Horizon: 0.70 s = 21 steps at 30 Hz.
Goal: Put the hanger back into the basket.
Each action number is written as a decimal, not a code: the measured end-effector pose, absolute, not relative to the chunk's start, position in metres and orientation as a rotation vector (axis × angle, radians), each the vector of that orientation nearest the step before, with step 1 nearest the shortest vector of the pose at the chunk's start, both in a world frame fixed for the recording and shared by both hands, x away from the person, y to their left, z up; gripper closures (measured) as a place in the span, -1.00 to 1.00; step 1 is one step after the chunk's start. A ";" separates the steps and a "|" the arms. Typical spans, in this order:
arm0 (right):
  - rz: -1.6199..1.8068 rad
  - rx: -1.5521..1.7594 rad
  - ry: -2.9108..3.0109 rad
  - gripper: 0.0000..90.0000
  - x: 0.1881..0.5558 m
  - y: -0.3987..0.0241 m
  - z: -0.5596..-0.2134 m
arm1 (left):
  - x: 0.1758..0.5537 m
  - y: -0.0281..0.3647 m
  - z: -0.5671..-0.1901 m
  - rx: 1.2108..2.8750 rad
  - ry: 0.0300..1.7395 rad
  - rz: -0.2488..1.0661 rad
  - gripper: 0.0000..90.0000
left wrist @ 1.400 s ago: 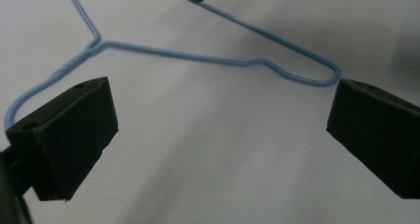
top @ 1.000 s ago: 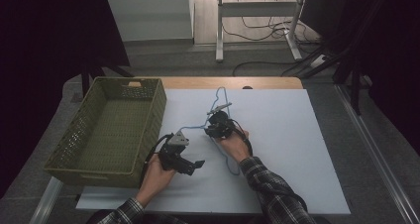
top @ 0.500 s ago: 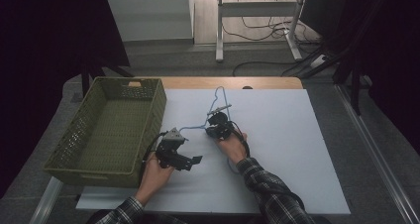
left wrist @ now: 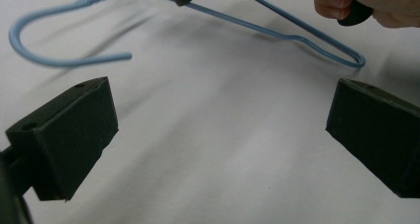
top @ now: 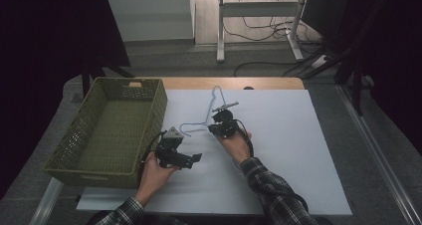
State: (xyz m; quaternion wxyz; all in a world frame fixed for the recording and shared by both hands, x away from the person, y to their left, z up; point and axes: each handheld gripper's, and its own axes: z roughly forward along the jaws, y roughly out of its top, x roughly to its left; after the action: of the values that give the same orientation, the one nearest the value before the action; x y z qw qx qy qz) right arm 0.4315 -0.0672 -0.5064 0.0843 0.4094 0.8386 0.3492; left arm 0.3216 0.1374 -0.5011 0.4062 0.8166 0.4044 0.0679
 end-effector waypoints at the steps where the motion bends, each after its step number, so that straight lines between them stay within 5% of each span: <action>1: 1.042 1.222 2.502 0.92 0.431 -0.067 -0.506 | 0.322 0.137 -0.501 2.060 1.020 0.171 -0.97; 3: 1.059 1.229 2.496 0.92 0.431 -0.071 -0.502 | 0.324 0.137 -0.498 2.076 1.055 0.211 -0.86; 5: 1.066 1.232 2.494 0.92 0.431 -0.073 -0.500 | 0.325 0.138 -0.497 2.076 1.065 0.241 -0.35; 7: 1.083 1.237 2.487 0.92 0.430 -0.076 -0.497 | 0.331 0.142 -0.495 2.053 1.092 0.240 0.41; 8: 1.090 1.237 2.484 0.92 0.430 -0.078 -0.495 | 0.339 0.143 -0.497 2.065 1.133 0.228 0.41; 10: 1.107 1.240 2.479 0.92 0.429 -0.082 -0.491 | 0.349 0.143 -0.500 2.074 1.191 0.256 0.81; 19: 1.118 1.237 2.494 0.91 0.428 -0.085 -0.492 | 0.370 0.142 -0.497 2.045 1.151 0.345 0.88; 21: 1.122 1.232 2.497 0.75 0.429 -0.088 -0.488 | 0.370 0.141 -0.498 2.043 1.156 0.333 0.88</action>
State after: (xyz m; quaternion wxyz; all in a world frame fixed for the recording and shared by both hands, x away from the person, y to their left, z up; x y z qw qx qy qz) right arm 0.4289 -0.0876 -0.4884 0.0699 0.4094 0.8297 0.3729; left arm 0.3704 0.1408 -0.4983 0.3758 0.7985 0.4520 0.1301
